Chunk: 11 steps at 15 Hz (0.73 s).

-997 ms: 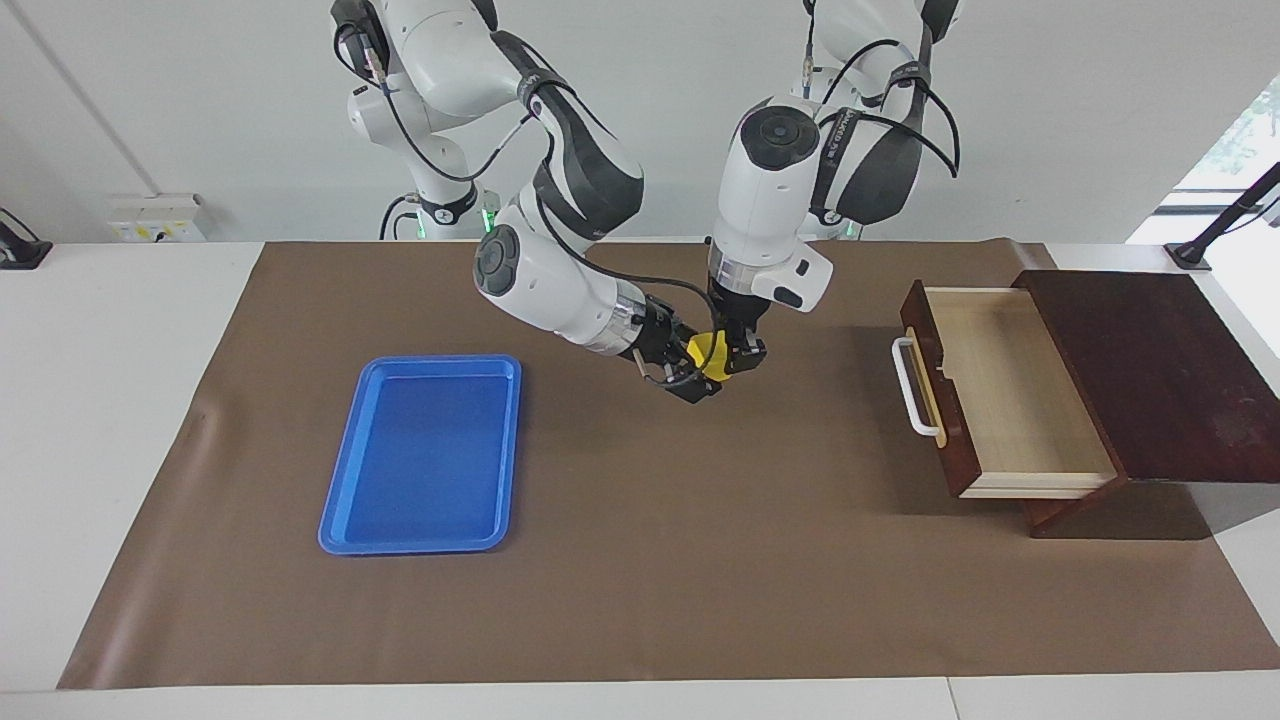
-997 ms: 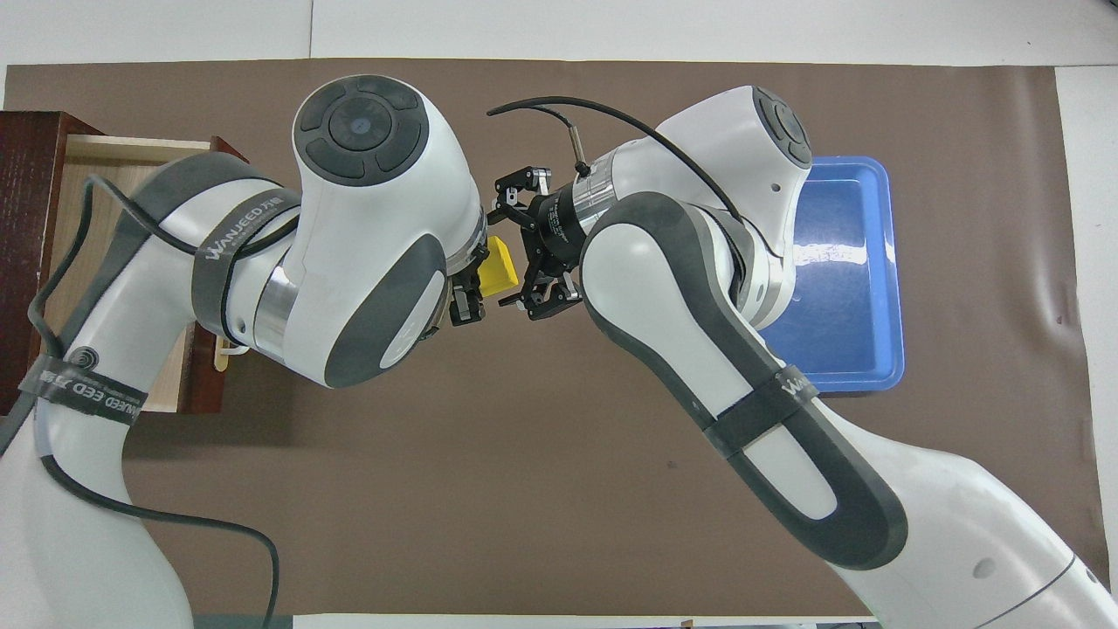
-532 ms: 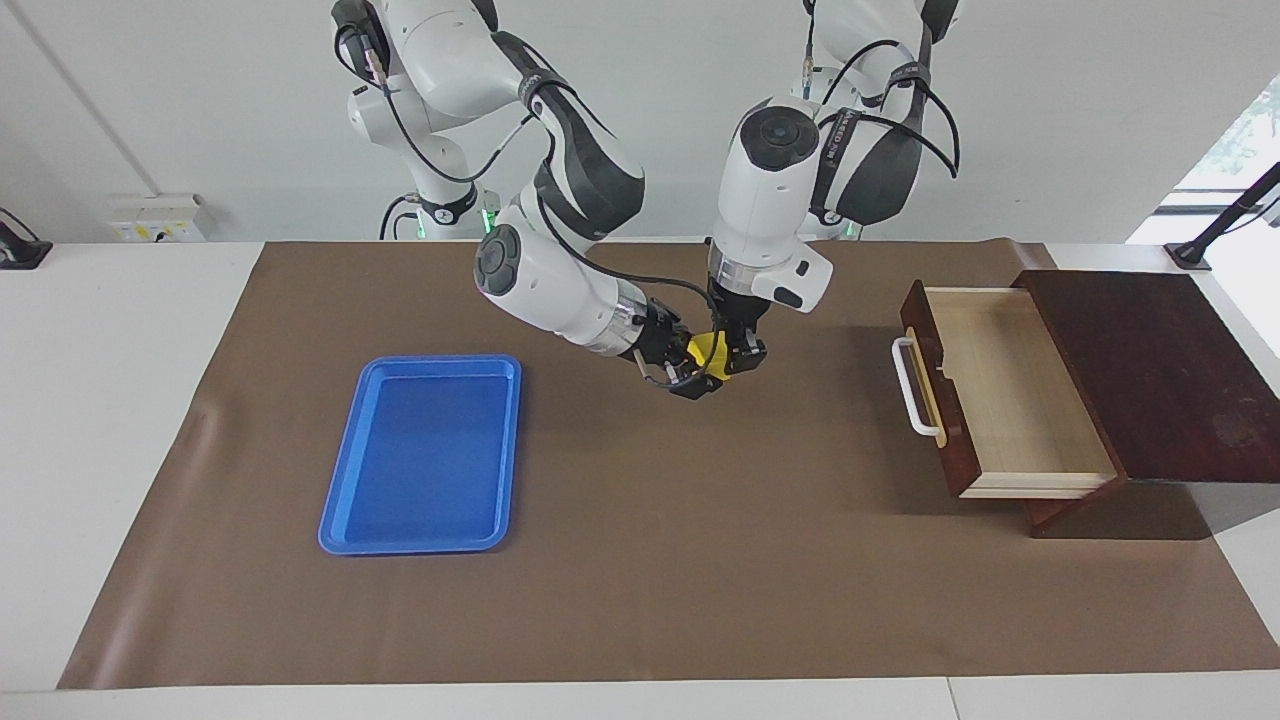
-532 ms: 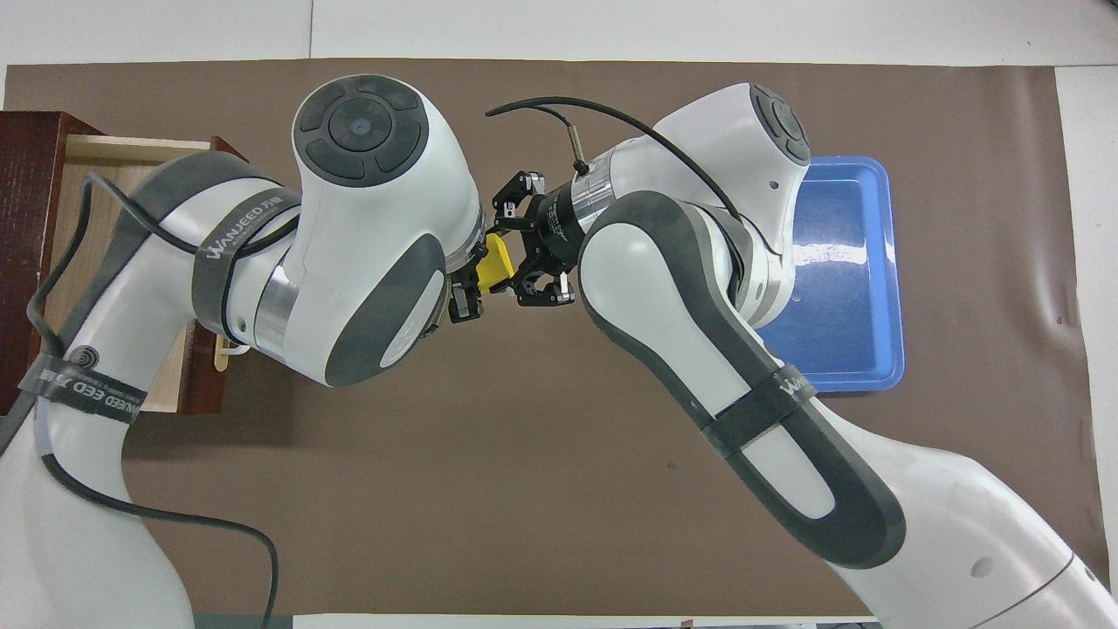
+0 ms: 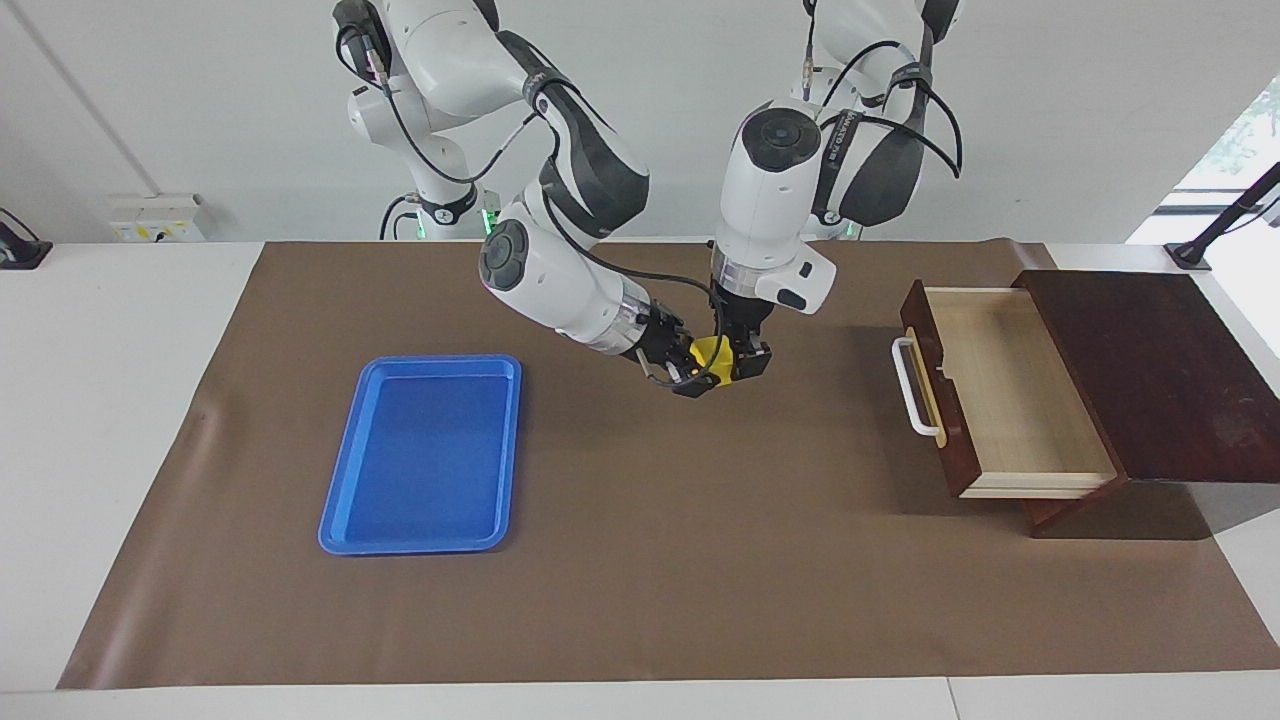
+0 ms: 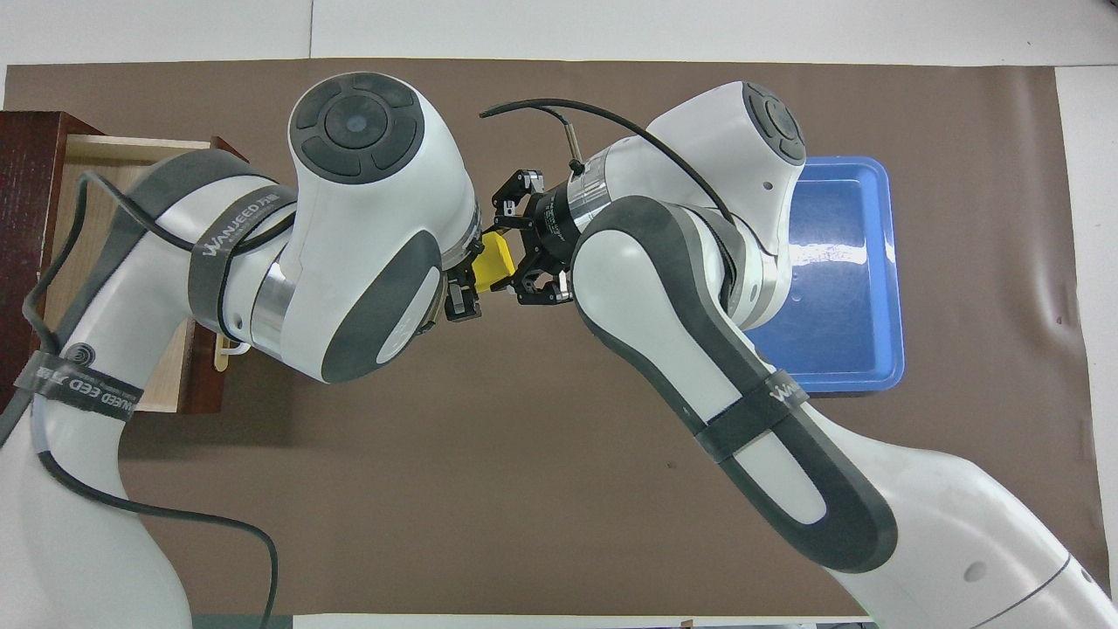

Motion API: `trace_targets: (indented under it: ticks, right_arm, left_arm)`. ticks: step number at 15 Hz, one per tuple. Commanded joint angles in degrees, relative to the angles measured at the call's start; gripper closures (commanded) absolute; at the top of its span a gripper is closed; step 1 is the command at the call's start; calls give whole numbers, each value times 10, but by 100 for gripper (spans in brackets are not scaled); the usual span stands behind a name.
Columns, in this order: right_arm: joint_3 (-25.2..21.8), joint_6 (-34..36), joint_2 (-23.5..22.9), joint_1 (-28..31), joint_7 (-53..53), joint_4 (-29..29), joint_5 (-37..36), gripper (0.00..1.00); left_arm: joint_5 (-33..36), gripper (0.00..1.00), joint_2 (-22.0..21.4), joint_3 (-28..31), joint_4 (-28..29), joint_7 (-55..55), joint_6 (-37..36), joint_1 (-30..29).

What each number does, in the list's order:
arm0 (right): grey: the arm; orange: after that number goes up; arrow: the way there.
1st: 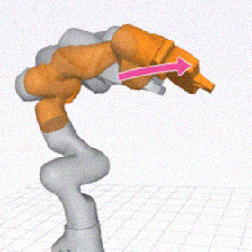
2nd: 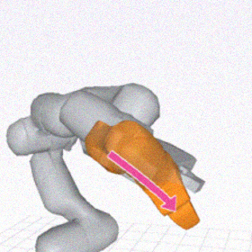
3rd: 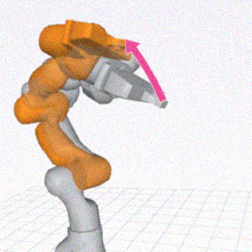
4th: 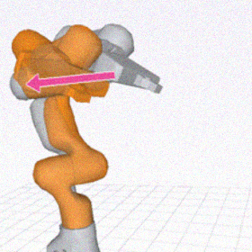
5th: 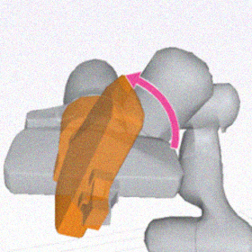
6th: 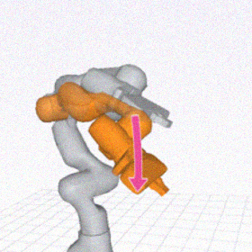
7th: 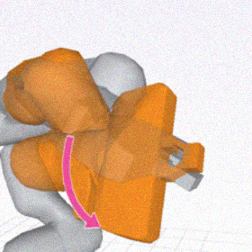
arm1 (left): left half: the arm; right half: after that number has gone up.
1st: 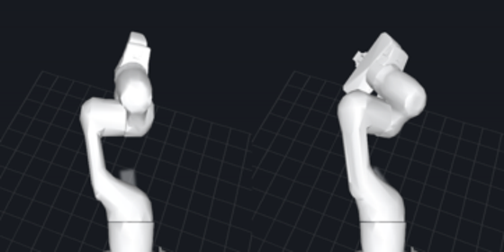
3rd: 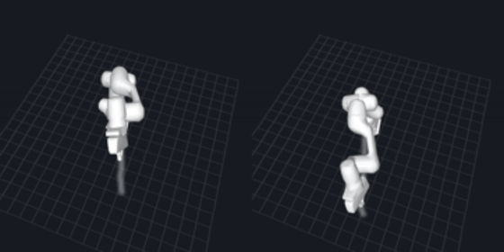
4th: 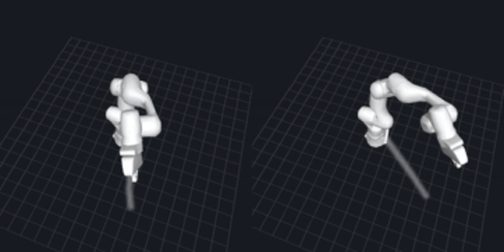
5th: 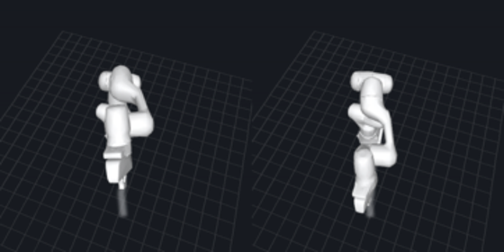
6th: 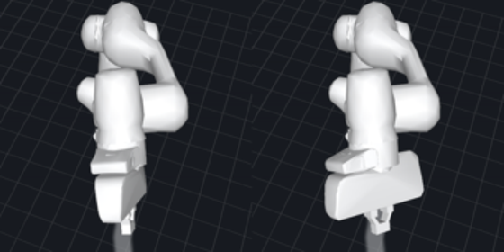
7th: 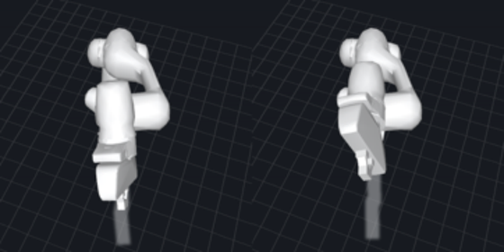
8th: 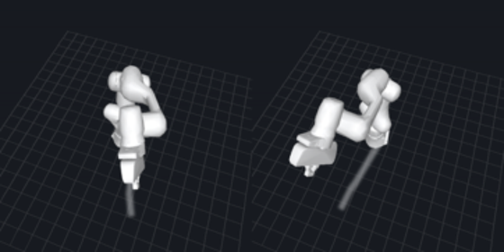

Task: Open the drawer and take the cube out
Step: 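Grasp the cube with the right gripper while the left gripper releases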

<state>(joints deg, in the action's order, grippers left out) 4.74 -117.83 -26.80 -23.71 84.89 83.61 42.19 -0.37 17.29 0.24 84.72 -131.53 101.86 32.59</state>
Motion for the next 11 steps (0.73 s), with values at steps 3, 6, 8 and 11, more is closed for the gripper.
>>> trace_targets:
  ticks: [3,6,8,11]
  right_arm:
    - [0,-10,-6,-3,-4,-8,-10,100]
    - [0,-10,-6,0,-6,-8,-10,100]
    - [0,-7,-7,31,-15,-7,-7,100]
    - [0,24,-6,95,-86,2,45,100]
  left_arm:
    - [20,0,-3,3,7,31,-11,-44]
    - [20,0,-19,3,52,126,-6,-104]
    - [22,0,-28,4,75,164,-2,-131]
    - [23,0,-42,4,114,219,37,-171]
